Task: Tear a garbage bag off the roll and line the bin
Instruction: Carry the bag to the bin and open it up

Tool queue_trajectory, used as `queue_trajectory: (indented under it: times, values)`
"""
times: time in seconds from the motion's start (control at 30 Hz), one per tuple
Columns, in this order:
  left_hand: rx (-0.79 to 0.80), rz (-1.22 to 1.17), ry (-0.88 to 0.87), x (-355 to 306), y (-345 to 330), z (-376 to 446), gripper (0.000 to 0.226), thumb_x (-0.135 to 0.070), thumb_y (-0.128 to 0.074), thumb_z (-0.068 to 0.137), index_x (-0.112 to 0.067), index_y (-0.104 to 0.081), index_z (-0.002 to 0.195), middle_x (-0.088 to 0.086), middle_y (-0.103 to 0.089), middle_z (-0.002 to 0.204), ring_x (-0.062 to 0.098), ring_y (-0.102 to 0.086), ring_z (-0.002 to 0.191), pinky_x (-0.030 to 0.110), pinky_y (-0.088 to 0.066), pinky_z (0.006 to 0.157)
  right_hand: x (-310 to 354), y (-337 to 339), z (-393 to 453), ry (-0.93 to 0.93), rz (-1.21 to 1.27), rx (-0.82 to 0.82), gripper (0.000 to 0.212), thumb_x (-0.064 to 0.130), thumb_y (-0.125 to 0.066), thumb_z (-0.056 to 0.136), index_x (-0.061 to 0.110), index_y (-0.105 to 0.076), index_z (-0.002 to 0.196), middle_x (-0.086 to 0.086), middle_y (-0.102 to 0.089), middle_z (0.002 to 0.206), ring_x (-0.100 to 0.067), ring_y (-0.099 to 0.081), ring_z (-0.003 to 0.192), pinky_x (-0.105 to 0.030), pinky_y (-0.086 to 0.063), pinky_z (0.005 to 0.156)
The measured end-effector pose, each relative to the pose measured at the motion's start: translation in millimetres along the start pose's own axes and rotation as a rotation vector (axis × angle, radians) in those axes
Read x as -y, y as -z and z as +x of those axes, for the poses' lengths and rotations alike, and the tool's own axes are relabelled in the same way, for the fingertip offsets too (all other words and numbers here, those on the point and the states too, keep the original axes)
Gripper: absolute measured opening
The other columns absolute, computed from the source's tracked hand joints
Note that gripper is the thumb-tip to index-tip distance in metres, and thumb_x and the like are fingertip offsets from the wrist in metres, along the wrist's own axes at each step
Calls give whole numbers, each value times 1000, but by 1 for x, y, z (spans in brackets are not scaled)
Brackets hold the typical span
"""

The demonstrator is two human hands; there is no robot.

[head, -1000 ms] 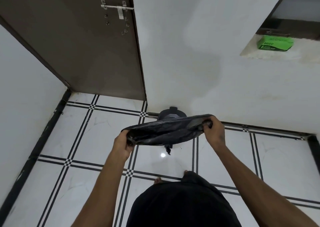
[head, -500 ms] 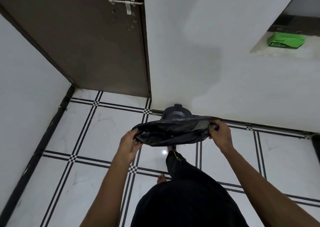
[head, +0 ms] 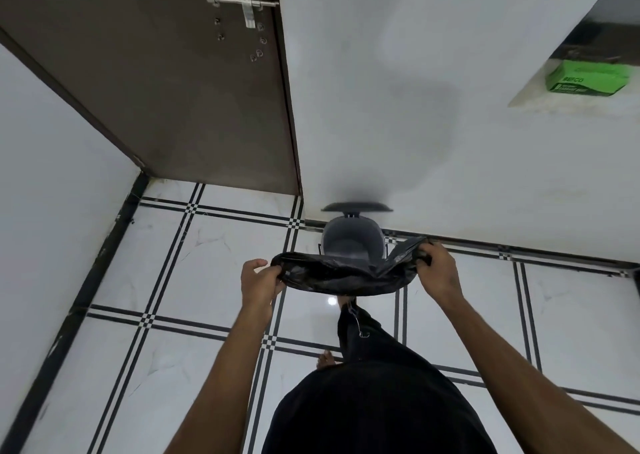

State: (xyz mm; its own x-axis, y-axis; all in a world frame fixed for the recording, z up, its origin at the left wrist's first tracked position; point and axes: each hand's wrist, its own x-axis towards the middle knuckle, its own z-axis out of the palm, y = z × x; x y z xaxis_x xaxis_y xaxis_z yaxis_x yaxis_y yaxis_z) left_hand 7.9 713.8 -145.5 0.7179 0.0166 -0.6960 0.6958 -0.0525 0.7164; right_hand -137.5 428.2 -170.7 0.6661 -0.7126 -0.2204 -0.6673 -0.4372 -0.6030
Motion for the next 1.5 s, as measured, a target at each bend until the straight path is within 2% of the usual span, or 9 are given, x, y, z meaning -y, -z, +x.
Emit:
queue_trajectory:
  times: [0.17, 0.3, 0.43, 0.5, 0.6, 0.7, 0.87, 1.1, 1.5]
  values:
    - [44, 161, -105, -3, -19, 16, 33, 16, -46, 85, -10, -60, 71, 10, -66, 82, 27, -64, 85, 29, -61, 69, -5, 1, 13, -52, 34, -9, 28, -9, -51, 84, 6, -70, 98, -6, -60, 97, -21, -54, 88, -24, -38, 79]
    - [52, 306, -159, -3, -42, 33, 38, 7, -54, 88, -24, -76, 89, 6, -75, 104, 24, -70, 97, 40, -57, 92, -8, 2, 36, -59, 44, -21, 28, -10, -52, 85, 6, -69, 101, -9, -63, 103, -24, -58, 92, -24, -40, 79]
    - [8, 509, -241, -12, -73, 43, 49, 7, -50, 88, -20, -68, 125, 2, -71, 116, 15, -65, 92, 22, -51, 83, -9, 1, 69, -44, 1, -29, 31, -11, -53, 84, 3, -66, 109, -13, -62, 111, -29, -57, 102, -25, -40, 86]
    - [18, 590, -305, -17, -85, 50, 53, 7, -49, 87, -20, -64, 130, 2, -71, 117, 20, -66, 102, 29, -53, 92, -8, -2, 86, -37, -25, -16, 32, -11, -54, 83, 2, -64, 111, -15, -61, 115, -30, -55, 107, -26, -39, 91]
    - [15, 661, -310, -23, -103, 70, 47, 1, -49, 90, -20, -65, 128, 0, -71, 118, 20, -65, 106, 37, -52, 98, -13, -8, 114, -53, -57, 14, 32, -12, -53, 82, 0, -63, 110, -17, -59, 114, -32, -55, 106, -25, -38, 90]
    - [-12, 711, -296, -33, -120, 87, 36, -5, -49, 94, -16, -70, 122, 6, -72, 117, 20, -64, 101, 32, -51, 92, -16, -14, 134, -68, -82, 53, 29, -12, -52, 81, 0, -63, 104, -16, -59, 108, -32, -56, 101, -26, -39, 86]
    - [-55, 669, -246, -44, -136, 99, 40, 1, -47, 87, -20, -79, 98, 3, -75, 109, 19, -68, 103, 29, -53, 89, -15, -19, 153, -78, -85, 120, 31, -14, -47, 79, 2, -59, 101, -14, -58, 101, -29, -53, 91, -26, -36, 78]
    - [17, 722, -205, -39, -133, 105, 37, -1, -49, 90, -17, -76, 111, 3, -73, 116, 17, -66, 108, 22, -47, 87, -15, -29, 154, -105, -86, 141, 40, -16, -47, 79, 2, -59, 113, -16, -58, 112, -30, -54, 102, -17, -32, 81]
    - [123, 800, -230, -38, -128, 118, 45, 3, -44, 91, -17, -72, 118, 5, -70, 125, 23, -63, 116, 27, -47, 98, -7, -31, 125, -70, -100, 150, 41, -15, -49, 76, 7, -59, 110, -4, -51, 103, -13, -42, 91, -20, -32, 79]
